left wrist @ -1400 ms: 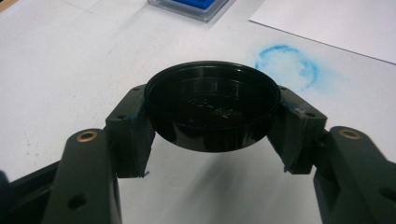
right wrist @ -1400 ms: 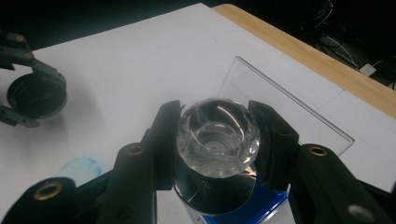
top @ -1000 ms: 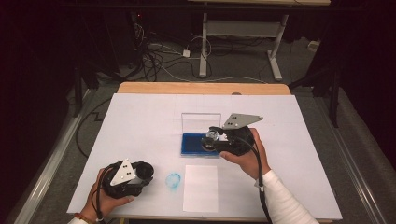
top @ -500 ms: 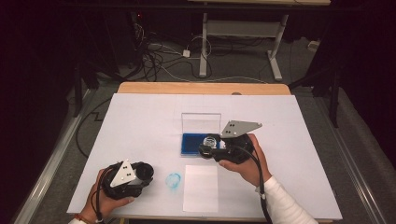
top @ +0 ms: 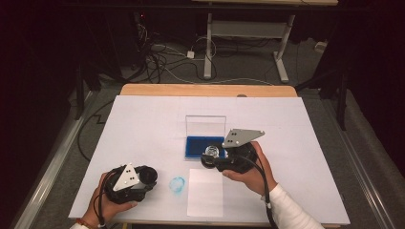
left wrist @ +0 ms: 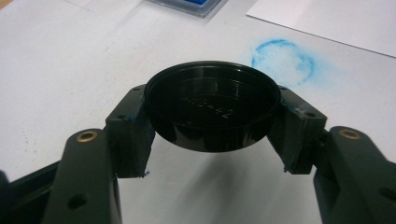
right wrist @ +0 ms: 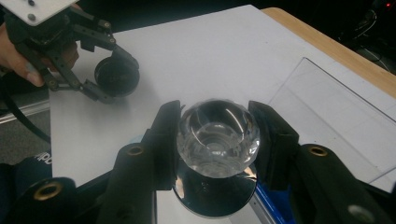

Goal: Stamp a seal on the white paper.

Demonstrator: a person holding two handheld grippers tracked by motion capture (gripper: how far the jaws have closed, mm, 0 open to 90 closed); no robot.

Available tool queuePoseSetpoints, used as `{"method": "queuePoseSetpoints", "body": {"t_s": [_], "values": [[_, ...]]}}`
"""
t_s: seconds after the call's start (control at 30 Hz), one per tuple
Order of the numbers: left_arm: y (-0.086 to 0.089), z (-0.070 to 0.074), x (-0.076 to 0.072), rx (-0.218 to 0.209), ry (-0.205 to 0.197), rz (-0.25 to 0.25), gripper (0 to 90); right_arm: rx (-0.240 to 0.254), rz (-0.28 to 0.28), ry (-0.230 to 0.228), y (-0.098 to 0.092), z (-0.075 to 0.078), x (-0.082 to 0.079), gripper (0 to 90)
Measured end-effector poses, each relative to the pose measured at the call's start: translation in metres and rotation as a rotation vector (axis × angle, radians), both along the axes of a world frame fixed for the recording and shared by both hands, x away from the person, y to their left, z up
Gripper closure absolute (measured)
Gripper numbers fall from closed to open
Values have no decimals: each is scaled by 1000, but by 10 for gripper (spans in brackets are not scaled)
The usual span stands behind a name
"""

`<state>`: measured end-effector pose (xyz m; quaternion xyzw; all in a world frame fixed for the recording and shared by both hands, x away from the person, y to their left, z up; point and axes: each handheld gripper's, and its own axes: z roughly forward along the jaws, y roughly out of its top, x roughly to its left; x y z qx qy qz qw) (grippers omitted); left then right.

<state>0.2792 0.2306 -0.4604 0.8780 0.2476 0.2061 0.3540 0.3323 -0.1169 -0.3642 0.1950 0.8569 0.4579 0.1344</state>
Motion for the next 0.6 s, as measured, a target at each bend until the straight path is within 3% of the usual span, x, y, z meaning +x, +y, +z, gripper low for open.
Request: {"method": "queuePoseSetpoints", "body": {"t_s": [0.33,0.5,0.6], "values": [[-1,-1,0,0,4,-2,365,-11,27,9,3,-5,-9,571],[-2,-1,1,2,7,-3,365,-2,15,-13,4,-11,-16,571],[-2,-1,1,3,7,-3,365,-14,32,6,7,-17,-19,570]]}}
